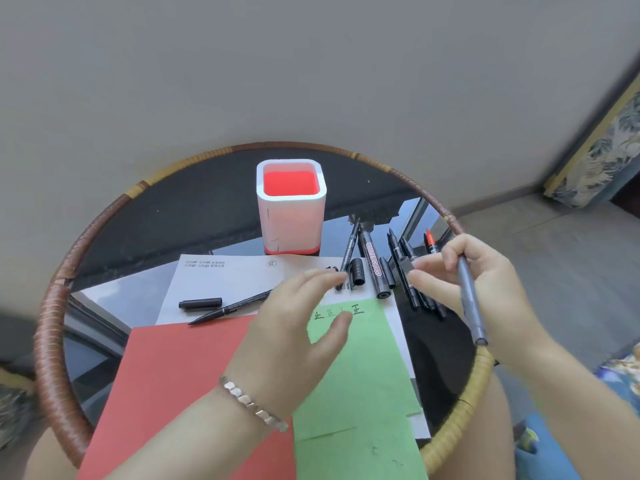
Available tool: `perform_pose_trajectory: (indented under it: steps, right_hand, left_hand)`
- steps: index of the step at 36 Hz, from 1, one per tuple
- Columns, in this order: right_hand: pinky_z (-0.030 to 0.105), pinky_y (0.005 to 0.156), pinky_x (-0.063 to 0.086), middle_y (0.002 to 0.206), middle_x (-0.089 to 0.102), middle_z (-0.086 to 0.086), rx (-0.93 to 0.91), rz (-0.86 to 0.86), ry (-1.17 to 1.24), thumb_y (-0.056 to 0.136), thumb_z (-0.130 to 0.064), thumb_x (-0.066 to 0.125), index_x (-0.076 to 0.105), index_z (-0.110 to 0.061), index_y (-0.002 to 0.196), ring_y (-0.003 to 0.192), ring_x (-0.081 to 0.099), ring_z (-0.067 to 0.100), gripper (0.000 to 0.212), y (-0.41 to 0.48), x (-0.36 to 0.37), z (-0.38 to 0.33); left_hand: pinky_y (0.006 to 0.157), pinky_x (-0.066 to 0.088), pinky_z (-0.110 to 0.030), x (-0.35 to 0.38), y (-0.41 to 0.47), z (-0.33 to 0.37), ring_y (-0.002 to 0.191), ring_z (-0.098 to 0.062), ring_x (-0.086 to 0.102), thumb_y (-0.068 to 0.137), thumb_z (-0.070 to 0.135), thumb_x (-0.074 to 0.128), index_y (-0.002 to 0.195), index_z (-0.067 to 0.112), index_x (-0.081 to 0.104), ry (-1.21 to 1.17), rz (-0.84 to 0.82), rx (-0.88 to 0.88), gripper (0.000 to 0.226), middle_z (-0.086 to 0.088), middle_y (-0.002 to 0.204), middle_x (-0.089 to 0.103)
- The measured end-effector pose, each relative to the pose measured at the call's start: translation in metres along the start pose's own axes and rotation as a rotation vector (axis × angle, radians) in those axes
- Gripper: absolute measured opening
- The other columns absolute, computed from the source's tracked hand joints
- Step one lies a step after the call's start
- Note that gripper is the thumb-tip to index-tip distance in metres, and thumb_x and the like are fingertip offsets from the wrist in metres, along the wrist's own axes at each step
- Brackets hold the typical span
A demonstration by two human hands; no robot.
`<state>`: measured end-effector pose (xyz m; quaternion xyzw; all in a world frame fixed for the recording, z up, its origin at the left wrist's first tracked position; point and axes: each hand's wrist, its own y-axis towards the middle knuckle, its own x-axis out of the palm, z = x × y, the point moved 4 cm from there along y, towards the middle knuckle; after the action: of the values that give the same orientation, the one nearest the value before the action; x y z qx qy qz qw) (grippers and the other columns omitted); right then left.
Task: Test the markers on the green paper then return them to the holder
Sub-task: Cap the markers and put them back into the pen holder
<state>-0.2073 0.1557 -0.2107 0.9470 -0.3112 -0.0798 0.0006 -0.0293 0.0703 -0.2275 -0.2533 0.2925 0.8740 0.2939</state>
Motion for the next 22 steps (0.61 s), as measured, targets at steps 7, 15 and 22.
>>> perform_pose_trajectory:
  steps: [7, 15, 22]
  right_hand:
    - [0.021, 0.067, 0.054, 0.073, 0.073, 0.01, -0.042, -0.161, 0.217, 0.059, -0.009, 0.072, 0.043, -0.01, 0.064, 0.07, 0.071, 0.02, 0.03, -0.011, 0.052, -0.01]
    - [0.022, 0.069, 0.054, 0.075, 0.075, 0.007, 0.032, -0.108, 0.217, 0.086, -0.027, 0.059, 0.058, -0.02, 0.069, 0.076, 0.07, 0.022, 0.018, -0.002, 0.067, 0.0]
    - [0.019, 0.05, 0.038, 0.04, 0.044, -0.003, 0.06, 0.12, 0.223, 0.091, -0.041, 0.033, 0.047, -0.013, 0.068, 0.044, 0.04, 0.011, 0.039, -0.003, 0.047, -0.005]
  left_hand:
    - [0.063, 0.05, -0.012, 0.001, 0.022, -0.001, 0.075, 0.004, 0.066, 0.075, 0.017, 0.07, 0.084, 0.029, 0.07, -0.555, 0.002, -0.375, 0.014, 0.014, 0.082, 0.073]
    - [0.06, 0.055, -0.022, -0.013, 0.017, -0.012, 0.067, -0.012, 0.069, 0.084, 0.006, 0.059, 0.076, 0.012, 0.064, -0.692, 0.204, -0.454, 0.011, 0.001, 0.07, 0.073]
    - [0.049, 0.052, -0.019, -0.024, 0.007, -0.022, 0.054, -0.008, 0.065, 0.081, -0.001, 0.063, 0.08, 0.012, 0.065, -0.665, 0.17, -0.506, 0.014, -0.002, 0.067, 0.069]
